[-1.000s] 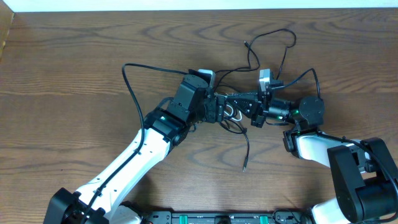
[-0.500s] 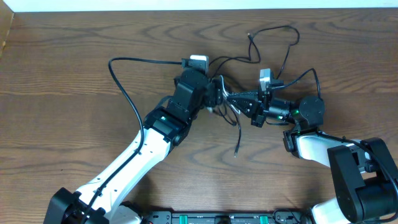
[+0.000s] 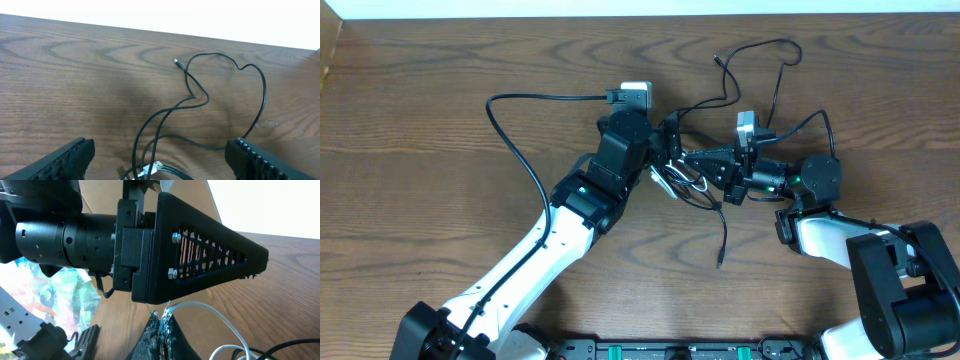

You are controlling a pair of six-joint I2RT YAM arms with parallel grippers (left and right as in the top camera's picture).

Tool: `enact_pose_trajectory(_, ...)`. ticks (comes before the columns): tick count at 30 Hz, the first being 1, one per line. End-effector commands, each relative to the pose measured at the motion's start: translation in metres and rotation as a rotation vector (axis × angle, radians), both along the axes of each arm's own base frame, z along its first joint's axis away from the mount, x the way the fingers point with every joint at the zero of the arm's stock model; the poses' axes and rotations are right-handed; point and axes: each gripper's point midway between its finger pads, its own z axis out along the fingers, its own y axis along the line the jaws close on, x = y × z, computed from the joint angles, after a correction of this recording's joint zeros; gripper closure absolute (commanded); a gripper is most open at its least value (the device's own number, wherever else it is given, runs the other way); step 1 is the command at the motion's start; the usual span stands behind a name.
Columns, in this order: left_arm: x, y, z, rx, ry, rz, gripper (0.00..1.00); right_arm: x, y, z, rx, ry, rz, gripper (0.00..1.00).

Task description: Untangle cables

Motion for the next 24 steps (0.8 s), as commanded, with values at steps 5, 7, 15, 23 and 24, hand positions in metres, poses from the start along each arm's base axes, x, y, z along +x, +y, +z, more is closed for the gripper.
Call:
enact_pose_trajectory(5, -0.008, -0.004, -0.010, 0.024, 0.064, -0.050, 0.08, 0.001, 0.000, 0.001, 0.002, 0.003, 0.004, 0.99)
enact_pose_trajectory(7, -0.014, 0.000, -0.022, 0.088, 0.098, -0.071, 0.08, 0.001, 0.000, 0.001, 0.002, 0.003, 0.004, 0.99)
enact_pose_trajectory(15, -0.032, 0.029, -0.054, 0.267, 0.213, -0.042, 0.08, 0.001, 0.000, 0.001, 0.002, 0.003, 0.004, 0.99)
enact_pose_trajectory(23, -0.038, 0.002, -0.049, 0.364, 0.127, -0.318, 0.11, 0.001, 0.000, 0.001, 0.002, 0.002, 0.003, 0.99)
enact_pose_trajectory(24, -0.044, -0.004, -0.051, 0.377, 0.123, -0.393, 0.11, 0.001, 0.000, 0.001, 0.002, 0.002, 0.003, 0.99)
